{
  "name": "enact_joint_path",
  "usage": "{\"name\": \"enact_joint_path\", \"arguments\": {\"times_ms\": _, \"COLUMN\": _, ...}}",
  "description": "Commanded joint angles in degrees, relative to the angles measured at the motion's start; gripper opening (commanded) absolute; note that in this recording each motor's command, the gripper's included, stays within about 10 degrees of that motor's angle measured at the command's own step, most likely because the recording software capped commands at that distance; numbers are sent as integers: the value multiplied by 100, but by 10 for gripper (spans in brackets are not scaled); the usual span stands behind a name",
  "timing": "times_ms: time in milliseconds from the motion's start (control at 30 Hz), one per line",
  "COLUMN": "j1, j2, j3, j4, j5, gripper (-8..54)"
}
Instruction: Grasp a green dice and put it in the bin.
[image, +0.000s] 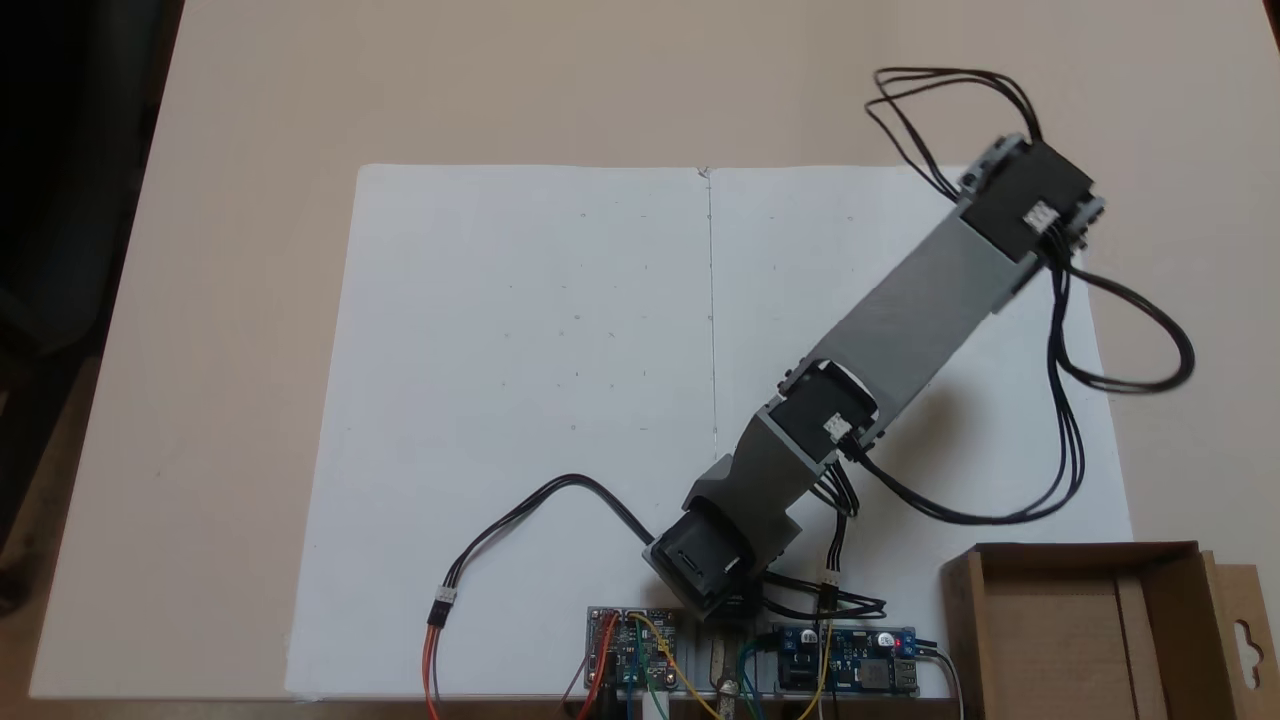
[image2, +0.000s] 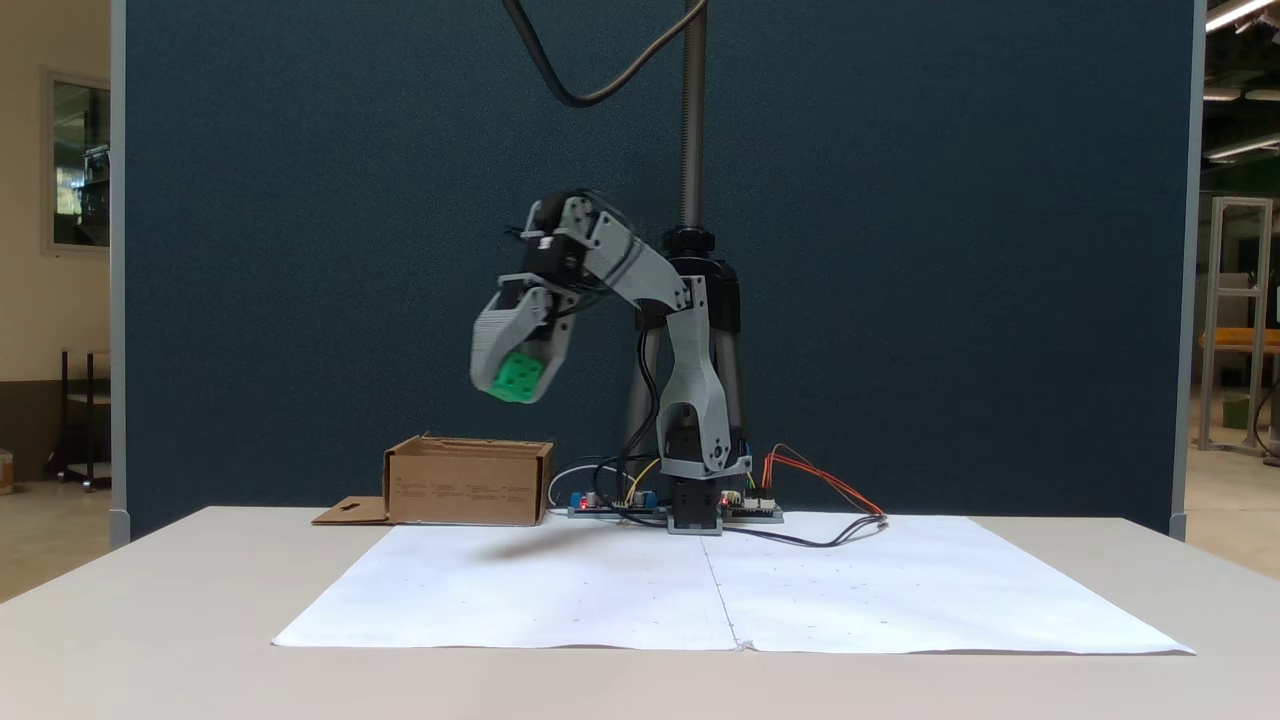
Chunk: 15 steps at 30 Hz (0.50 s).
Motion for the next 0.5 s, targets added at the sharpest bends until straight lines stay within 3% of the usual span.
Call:
{"name": "enact_joint_path", "arguments": {"times_ms": 0, "j1": 615, "j2": 237, "j3": -237, "j4": 281, "j5": -642, "gripper": 114}}
{"name": "enact_joint_path", "arguments": {"times_ms": 467, "j1": 3894, "j2": 97, "j3": -237, "j4": 299, "j5": -940, "gripper": 114}}
